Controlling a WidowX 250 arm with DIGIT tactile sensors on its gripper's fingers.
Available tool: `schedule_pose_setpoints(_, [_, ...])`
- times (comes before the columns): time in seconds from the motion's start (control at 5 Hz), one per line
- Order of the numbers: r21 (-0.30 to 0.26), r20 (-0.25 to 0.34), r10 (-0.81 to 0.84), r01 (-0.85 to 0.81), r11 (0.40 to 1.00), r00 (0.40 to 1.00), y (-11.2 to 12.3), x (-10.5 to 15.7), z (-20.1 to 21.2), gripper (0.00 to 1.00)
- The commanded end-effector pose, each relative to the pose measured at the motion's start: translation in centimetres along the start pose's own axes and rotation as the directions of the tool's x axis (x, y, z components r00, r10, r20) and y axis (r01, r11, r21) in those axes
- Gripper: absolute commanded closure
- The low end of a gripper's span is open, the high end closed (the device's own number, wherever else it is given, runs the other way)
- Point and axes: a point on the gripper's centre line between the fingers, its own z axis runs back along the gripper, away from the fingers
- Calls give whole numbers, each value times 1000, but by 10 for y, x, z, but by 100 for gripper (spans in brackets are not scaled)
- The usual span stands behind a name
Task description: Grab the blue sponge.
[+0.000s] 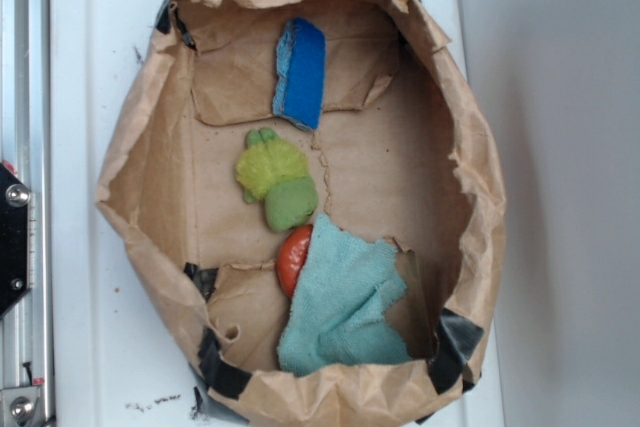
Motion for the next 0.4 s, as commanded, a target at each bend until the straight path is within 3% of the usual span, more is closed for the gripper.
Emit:
schedule_pose_setpoints(0.0, [0, 0, 0, 0, 1000, 1000, 0, 0, 0, 0])
schedule_pose_setpoints(0.2, [-49, 38, 187, -185, 981, 982, 18, 26, -20, 0])
